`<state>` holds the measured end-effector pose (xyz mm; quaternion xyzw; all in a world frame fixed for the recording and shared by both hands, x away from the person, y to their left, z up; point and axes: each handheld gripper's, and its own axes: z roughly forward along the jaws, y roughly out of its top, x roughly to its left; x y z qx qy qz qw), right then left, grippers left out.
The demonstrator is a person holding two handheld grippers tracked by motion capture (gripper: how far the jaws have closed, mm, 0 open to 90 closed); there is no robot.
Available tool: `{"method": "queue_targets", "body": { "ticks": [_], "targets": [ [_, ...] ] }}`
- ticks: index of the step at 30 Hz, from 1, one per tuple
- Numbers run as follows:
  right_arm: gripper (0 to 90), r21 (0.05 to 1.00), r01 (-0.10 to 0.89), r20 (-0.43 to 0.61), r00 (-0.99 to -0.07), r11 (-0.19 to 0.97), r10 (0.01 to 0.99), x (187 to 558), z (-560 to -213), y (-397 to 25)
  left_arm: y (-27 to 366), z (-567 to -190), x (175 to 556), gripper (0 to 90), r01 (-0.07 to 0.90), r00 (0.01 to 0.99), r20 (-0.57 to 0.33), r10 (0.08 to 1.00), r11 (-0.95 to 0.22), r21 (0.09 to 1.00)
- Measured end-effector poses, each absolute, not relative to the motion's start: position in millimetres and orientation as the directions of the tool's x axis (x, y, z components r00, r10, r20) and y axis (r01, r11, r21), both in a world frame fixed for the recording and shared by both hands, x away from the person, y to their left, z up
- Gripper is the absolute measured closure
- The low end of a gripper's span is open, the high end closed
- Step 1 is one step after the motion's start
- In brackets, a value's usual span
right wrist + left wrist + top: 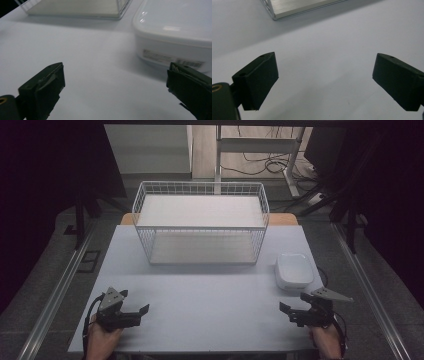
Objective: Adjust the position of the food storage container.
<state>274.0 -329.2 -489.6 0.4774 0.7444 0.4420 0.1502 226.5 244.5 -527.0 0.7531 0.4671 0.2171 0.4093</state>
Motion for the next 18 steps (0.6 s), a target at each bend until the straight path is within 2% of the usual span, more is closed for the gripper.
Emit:
{"method": "queue_targets", "body": {
  "ticks": [10, 18],
  "targets": [
    [2.0, 0.795, 0.579, 0.193, -0.525, 0.181, 0.829, 277.2, -497.7, -326.2, 245.1, -528.4, 228.1, 4.8, 0.541, 0.464, -0.072, 0.883, -0.218, 0.812],
    [0.0, 0.791, 0.569, 0.137, -0.522, 0.224, 0.842, 275.9, -494.2, -320.5, 247.6, -527.9, 228.4, 3.8, 0.544, 0.456, -0.093, 0.885, -0.195, 0.816]
  ]
}}
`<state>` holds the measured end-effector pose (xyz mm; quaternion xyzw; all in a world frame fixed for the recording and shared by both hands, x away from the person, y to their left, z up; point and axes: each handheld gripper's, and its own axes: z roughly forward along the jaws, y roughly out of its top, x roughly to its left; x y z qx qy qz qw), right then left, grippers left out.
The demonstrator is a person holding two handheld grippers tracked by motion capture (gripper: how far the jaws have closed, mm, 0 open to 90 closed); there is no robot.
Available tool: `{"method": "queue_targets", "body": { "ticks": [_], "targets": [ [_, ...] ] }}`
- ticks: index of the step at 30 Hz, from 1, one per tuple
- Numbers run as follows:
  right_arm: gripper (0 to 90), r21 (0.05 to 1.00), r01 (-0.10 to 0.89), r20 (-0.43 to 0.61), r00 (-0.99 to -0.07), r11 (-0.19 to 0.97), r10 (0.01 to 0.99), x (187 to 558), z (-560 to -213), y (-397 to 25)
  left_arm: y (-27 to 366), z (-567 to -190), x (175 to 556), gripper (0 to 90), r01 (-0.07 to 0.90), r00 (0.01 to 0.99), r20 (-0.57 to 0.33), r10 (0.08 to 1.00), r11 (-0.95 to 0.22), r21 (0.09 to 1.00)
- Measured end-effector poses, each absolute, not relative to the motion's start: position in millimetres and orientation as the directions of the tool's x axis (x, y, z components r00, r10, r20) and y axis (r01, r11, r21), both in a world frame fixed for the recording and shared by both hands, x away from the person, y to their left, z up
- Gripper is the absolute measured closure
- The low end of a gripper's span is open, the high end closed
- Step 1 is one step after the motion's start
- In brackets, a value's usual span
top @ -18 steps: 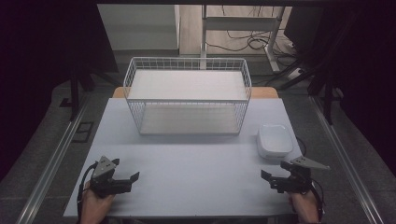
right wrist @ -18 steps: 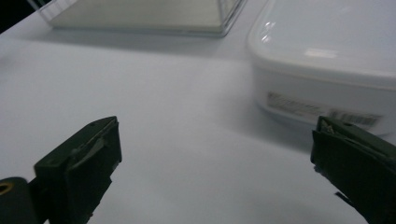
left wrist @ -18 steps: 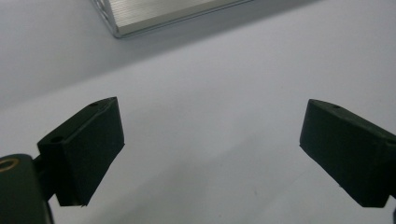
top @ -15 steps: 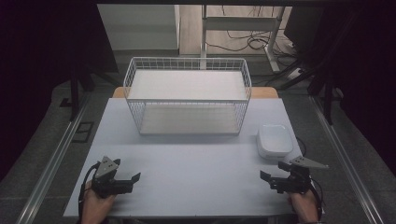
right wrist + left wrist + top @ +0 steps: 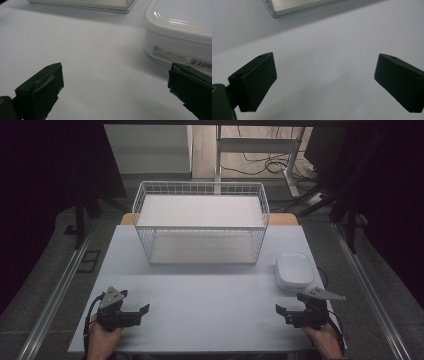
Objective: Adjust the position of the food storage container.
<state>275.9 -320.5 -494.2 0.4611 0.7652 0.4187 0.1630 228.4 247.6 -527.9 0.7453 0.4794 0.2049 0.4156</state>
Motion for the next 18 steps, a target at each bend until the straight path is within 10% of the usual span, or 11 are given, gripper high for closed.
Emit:
{"method": "queue_targets", "body": {
  "ticks": [11, 18],
  "targets": [
    [0.3, 0.780, 0.583, 0.120, -0.497, 0.228, 0.859, 277.1, -477.3, -325.5, 246.5, -528.5, 228.7, 3.7, 0.547, 0.464, -0.097, 0.880, -0.199, 0.813],
    [16.5, 0.778, 0.598, 0.138, -0.461, 0.192, 0.877, 281.3, -464.4, -329.1, 244.8, -529.0, 229.4, 3.7, 0.548, 0.472, -0.093, 0.877, -0.209, 0.810]
  ]
}}
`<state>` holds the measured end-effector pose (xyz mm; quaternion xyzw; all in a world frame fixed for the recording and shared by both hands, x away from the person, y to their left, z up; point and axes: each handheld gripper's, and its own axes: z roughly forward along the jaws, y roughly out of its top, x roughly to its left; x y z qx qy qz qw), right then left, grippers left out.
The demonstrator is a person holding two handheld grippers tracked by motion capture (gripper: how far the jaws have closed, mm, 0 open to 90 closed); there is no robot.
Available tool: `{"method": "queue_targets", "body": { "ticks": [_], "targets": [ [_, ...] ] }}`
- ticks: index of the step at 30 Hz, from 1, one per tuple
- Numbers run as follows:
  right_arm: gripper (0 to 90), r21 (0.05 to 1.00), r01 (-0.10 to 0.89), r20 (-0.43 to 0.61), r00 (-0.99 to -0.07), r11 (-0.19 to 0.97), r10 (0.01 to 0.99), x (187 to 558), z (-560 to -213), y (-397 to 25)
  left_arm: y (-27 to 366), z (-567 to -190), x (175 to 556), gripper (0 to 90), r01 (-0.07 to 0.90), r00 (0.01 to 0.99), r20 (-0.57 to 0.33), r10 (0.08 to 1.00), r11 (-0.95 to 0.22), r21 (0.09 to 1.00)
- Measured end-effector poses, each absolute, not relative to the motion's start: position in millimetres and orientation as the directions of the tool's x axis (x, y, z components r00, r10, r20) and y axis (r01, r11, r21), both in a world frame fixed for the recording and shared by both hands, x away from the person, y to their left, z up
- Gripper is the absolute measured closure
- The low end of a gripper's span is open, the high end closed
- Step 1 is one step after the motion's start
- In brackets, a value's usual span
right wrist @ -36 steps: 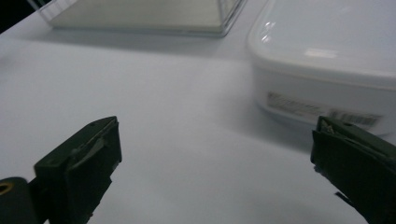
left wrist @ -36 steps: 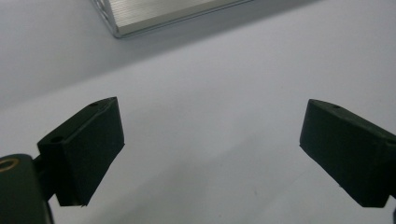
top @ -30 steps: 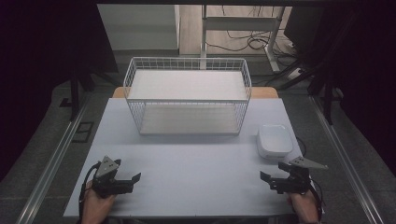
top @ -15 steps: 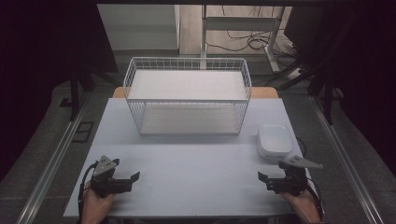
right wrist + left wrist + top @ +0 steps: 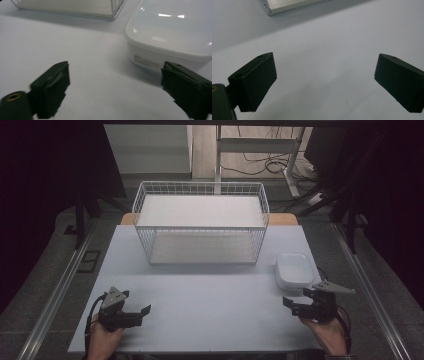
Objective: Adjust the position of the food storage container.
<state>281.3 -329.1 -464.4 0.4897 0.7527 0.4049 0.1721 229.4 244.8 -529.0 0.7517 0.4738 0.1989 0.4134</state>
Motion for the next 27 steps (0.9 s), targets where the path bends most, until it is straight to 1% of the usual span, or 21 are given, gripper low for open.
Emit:
{"method": "queue_targets", "body": {
  "ticks": [2, 3, 4, 5, 6, 8, 9, 10, 11, 12, 13, 15, 16, 18, 21, 23, 26, 27],
  "targets": [
    [26.0, 0.781, 0.598, 0.145, -0.455, 0.182, 0.878, 283.7, -459.1, -331.2, 245.0, -528.8, 229.4, 3.7, 0.548, 0.473, -0.094, 0.876, -0.208, 0.810],
    [36.4, 0.781, 0.599, 0.152, -0.456, 0.176, 0.877, 286.1, -454.7, -333.4, 244.9, -529.0, 229.6, 3.7, 0.548, 0.472, -0.094, 0.877, -0.208, 0.810],
    [41.3, 0.782, 0.597, 0.151, -0.462, 0.180, 0.874, 287.6, -453.6, -334.6, 244.7, -529.4, 229.9, 3.7, 0.550, 0.474, -0.097, 0.875, -0.208, 0.809],
    [41.3, 0.782, 0.597, 0.151, -0.462, 0.180, 0.874, 287.6, -453.6, -334.6, 244.7, -529.4, 229.9, 3.7, 0.550, 0.474, -0.097, 0.875, -0.208, 0.809],
    [45.6, 0.778, 0.602, 0.160, -0.463, 0.178, 0.872, 289.1, -452.2, -335.5, 244.5, -529.4, 230.0, 3.7, 0.550, 0.474, -0.097, 0.875, -0.208, 0.809],
    [57.8, 0.781, 0.594, 0.150, -0.476, 0.191, 0.867, 294.3, -449.1, -339.4, 244.3, -529.3, 230.0, 3.7, 0.550, 0.475, -0.098, 0.875, -0.208, 0.809],
    [60.8, 0.780, 0.596, 0.151, -0.476, 0.192, 0.866, 295.8, -448.1, -340.3, 244.3, -529.4, 230.0, 3.7, 0.550, 0.475, -0.098, 0.875, -0.208, 0.809],
    [68.2, 0.782, 0.591, 0.138, -0.475, 0.199, 0.869, 300.3, -446.1, -342.4, 244.2, -529.6, 230.2, 3.7, 0.551, 0.475, -0.099, 0.874, -0.208, 0.808],
    [68.2, 0.782, 0.591, 0.138, -0.475, 0.199, 0.869, 300.3, -446.1, -342.4, 244.2, -529.6, 230.2, 3.8, 0.551, 0.475, -0.099, 0.874, -0.208, 0.808],
    [75.2, 0.781, 0.589, 0.126, -0.474, 0.207, 0.872, 307.5, -444.1, -344.7, 244.2, -529.6, 230.2, 3.8, 0.552, 0.475, -0.100, 0.874, -0.208, 0.808],
    [75.2, 0.781, 0.589, 0.126, -0.474, 0.207, 0.872, 307.5, -444.1, -344.7, 244.2, -529.6, 230.3, 3.8, 0.551, 0.476, -0.100, 0.874, -0.208, 0.808],
    [80.6, 0.776, 0.595, 0.131, -0.473, 0.207, 0.871, 314.0, -443.0, -346.2, 244.2, -529.7, 230.4, 3.8, 0.552, 0.476, -0.101, 0.873, -0.208, 0.807],
    [85.7, 0.776, 0.594, 0.123, -0.471, 0.211, 0.874, 322.0, -441.9, -347.6, 244.1, -530.0, 230.6, 3.8, 0.554, 0.477, -0.103, 0.873, -0.208, 0.806],
    [88.5, 0.777, 0.591, 0.106, -0.460, 0.216, 0.881, 328.8, -441.3, -348.8, 244.1, -530.1, 230.7, 3.8, 0.555, 0.478, -0.105, 0.872, -0.207, 0.806],
    [89.2, 0.779, 0.590, 0.097, -0.446, 0.211, 0.890, 336.4, -439.9, -351.4, 244.1, -530.2, 230.9, 3.8, 0.555, 0.479, -0.106, 0.871, -0.207, 0.806],
    [89.3, 0.786, 0.585, 0.081, -0.415, 0.198, 0.906, 348.2, -436.7, -356.6, 244.2, -530.3, 231.0, 3.8, 0.556, 0.479, -0.108, 0.871, -0.206, 0.805],
    [89.3, 0.788, 0.586, 0.074, -0.392, 0.187, 0.917, 357.1, -434.8, -360.7, 244.2, -530.4, 231.1, 3.8, 0.556, 0.479, -0.109, 0.871, -0.205, 0.805],
    [89.3, 0.788, 0.588, 0.060, -0.368, 0.182, 0.928, 367.8, -433.6, -366.1, 244.3, -530.3, 231.1, 3.8, 0.556, 0.479, -0.110, 0.871, -0.204, 0.806]
  ]
}}
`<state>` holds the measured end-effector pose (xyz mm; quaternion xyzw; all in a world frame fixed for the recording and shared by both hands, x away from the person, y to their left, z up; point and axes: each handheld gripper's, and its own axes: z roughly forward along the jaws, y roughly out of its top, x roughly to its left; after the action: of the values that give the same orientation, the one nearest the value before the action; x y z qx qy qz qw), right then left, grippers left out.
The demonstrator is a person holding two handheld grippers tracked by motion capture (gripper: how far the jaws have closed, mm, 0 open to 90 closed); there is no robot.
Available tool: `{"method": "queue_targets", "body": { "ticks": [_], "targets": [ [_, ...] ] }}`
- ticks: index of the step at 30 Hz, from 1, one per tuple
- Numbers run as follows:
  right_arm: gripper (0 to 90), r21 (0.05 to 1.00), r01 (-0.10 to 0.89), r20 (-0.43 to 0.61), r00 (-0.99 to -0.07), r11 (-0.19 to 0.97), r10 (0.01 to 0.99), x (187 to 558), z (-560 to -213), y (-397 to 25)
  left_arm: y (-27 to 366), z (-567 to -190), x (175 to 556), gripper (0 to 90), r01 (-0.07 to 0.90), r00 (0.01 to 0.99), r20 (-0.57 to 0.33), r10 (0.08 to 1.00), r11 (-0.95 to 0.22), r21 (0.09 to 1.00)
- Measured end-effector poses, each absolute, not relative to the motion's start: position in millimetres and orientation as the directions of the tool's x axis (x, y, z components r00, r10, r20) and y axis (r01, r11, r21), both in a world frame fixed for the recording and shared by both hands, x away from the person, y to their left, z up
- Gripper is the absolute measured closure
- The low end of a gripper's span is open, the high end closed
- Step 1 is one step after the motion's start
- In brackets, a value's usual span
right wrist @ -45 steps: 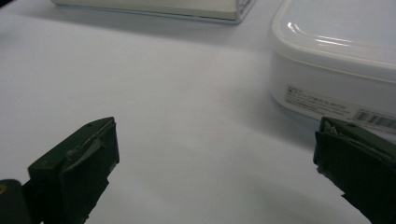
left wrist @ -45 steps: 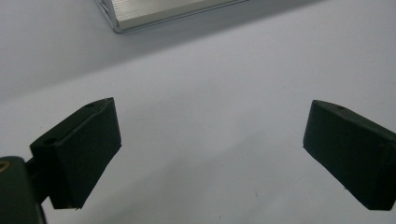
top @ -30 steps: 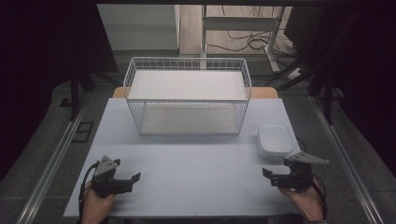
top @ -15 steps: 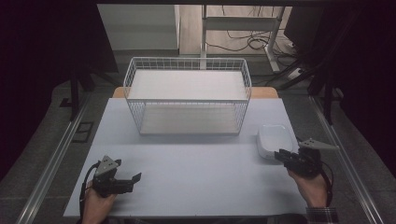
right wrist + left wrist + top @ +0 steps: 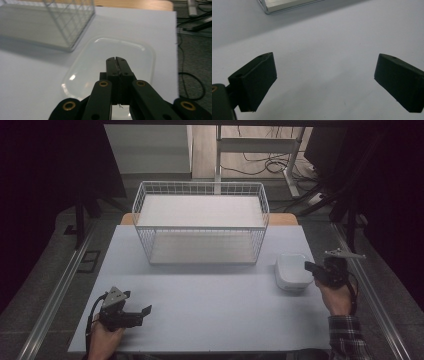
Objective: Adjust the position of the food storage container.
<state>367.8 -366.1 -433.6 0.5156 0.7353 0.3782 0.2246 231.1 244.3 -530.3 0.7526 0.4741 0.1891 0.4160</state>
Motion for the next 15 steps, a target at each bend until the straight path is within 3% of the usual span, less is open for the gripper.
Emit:
{"method": "queue_targets", "body": {
  "ticks": [15],
  "targets": [
    [89.3, 0.773, 0.617, 0.024, -0.258, 0.146, 0.966, 427.0, -457.6, -391.5, 245.5, -530.9, 231.8, 3.9, 0.563, 0.477, -0.124, 0.870, -0.194, 0.803]
  ]
}}
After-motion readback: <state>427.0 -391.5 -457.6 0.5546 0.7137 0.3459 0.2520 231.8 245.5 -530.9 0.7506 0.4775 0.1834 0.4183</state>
